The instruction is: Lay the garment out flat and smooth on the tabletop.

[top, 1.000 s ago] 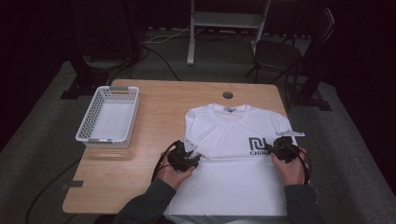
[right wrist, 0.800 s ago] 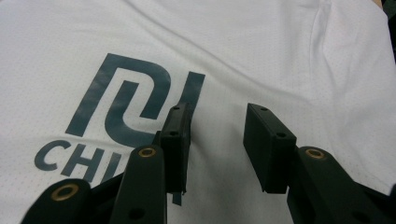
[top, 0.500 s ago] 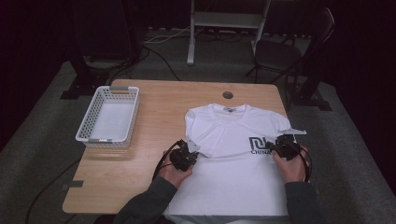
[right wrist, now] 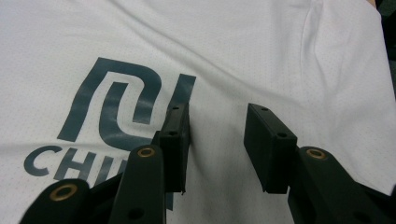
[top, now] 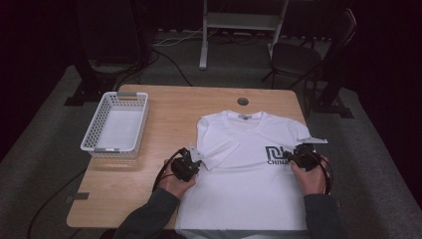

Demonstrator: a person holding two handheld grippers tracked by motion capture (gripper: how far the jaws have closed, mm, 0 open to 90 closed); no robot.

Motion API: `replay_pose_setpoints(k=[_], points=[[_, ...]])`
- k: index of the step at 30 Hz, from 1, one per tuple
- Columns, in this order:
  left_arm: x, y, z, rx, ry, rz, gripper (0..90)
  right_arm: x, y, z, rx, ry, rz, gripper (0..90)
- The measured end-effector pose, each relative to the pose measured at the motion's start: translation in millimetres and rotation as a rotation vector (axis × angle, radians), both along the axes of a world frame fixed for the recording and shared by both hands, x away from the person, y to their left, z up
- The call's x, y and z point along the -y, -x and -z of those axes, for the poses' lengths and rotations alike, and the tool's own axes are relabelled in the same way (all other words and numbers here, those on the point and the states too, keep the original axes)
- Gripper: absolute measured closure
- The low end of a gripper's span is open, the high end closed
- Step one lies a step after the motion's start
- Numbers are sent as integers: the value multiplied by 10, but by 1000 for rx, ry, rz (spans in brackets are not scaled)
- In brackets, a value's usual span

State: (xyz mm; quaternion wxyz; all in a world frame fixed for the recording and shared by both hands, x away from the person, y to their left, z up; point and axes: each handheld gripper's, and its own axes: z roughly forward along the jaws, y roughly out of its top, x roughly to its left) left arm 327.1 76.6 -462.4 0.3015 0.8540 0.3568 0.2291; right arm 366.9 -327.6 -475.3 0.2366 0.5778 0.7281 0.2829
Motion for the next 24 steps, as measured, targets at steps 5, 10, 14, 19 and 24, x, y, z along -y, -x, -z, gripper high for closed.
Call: replay_pose_setpoints(k=[5, 10, 14, 19, 24], points=[[-144, -17, -22, 2, 21, -32, 851, 4, -2, 0, -2, -3, 0, 603], [-301, -51, -34, -1, 34, -70, 851, 7, -4, 0, -2, -5, 0, 603], [-396, -71, -44, -2, 48, -95, 851, 10, -6, 0, -4, -9, -1, 603], [-439, -81, -33, -10, 53, -109, 850, 12, -6, 2, -2, -10, 0, 603], [-460, -59, 45, -30, 70, -129, 814, 13, -3, 4, 0, -11, 1, 603]])
